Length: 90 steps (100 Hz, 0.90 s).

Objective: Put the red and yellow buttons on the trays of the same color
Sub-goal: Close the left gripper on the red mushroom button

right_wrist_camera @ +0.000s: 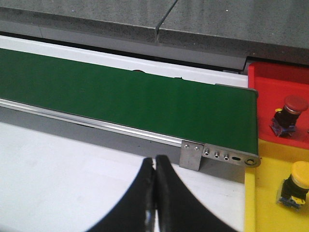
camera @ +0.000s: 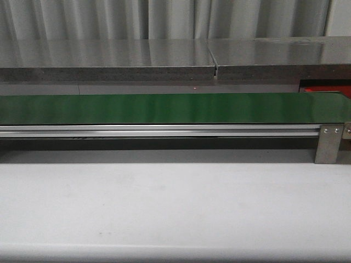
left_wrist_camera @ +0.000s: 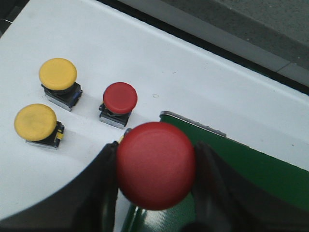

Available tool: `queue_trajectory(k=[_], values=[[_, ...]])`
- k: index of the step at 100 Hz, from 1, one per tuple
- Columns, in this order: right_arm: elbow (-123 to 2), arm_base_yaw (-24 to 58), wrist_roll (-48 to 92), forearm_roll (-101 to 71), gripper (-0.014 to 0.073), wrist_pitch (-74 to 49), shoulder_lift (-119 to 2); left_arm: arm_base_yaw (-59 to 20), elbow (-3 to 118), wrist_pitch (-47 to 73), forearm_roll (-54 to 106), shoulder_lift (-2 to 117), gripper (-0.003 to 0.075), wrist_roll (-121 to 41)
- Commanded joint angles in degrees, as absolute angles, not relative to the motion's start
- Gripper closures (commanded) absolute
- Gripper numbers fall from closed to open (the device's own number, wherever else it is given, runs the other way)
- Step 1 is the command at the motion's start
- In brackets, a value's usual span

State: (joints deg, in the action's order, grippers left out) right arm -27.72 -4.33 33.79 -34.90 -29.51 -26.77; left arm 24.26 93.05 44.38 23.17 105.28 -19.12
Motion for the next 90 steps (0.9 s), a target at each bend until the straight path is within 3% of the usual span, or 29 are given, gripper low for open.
queue_trajectory(k=[1, 36, 69, 81, 90], values=[[-29.2, -4.4, 34.3, -36.3, 0.0711, -26.2, -26.9, 23.0, 94.0, 43.2, 25.6, 102.0, 0.0739, -18.7], [-29.2, -4.4, 34.3, -36.3, 0.0711, -26.2, -26.9, 16.1, 86.3, 36.0, 25.5, 102.0, 0.0739, -20.0], [-29.2, -4.4, 34.3, -36.3, 0.0711, -26.2, -26.9, 14.9, 82.0, 33.6, 24.9, 102.1, 0.0732, -20.0], [-29.2, -4.4, 34.3, -36.3, 0.0711, -26.2, -26.9, 14.9, 82.0, 34.3, 24.9, 102.1, 0.0633, -20.0], [-29.2, -4.4, 34.3, -36.3, 0.0711, -26.2, -26.9, 14.9, 82.0, 34.5, 24.9, 102.1, 0.0488, -20.0]])
